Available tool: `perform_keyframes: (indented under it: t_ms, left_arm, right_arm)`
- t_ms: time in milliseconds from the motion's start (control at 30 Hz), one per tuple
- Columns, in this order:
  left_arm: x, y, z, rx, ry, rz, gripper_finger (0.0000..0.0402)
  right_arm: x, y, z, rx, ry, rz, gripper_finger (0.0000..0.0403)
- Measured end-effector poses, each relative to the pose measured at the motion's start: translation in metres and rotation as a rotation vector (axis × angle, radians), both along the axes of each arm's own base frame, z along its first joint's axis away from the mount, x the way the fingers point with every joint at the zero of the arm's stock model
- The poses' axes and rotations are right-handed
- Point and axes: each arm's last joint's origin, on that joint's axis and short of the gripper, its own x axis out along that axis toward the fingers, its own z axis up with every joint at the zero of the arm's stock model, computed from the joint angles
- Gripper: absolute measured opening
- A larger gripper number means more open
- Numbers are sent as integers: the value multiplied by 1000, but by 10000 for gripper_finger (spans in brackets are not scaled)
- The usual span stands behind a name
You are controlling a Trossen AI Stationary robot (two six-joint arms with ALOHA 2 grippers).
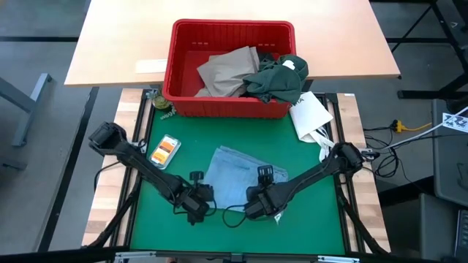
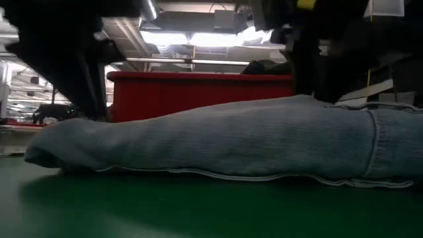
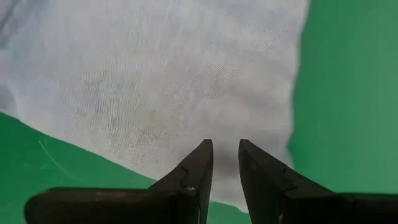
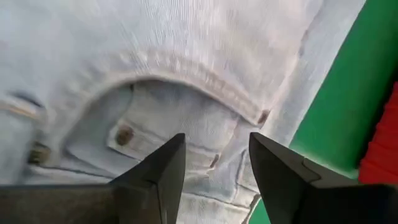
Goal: Fold Laundry from Bin
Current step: Fold the blue pants
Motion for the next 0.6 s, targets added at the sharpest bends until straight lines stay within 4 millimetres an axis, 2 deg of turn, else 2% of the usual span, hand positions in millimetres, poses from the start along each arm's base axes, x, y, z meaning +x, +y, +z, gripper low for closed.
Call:
perform_keyframes:
  t_ms: [67,200,367,500,600]
  left_arm:
    - [-3,-2,6,-31,-12,-15,74]
    - [-8,-13,9,-73,-20,-61,74]
    - [-14,-27,10,-86,-45,-107,74]
    - [-17,-33,10,-53,-73,-113,74]
    - [-19,-34,10,-9,-99,-105,74]
  right_arm:
    - [1,6,7,28,-12,10,179]
    - [-3,32,21,125,-59,60,179]
    - [-15,64,26,112,-162,147,179]
    - [-24,79,16,72,-220,189,179]
    - [-30,81,3,76,-220,156,179]
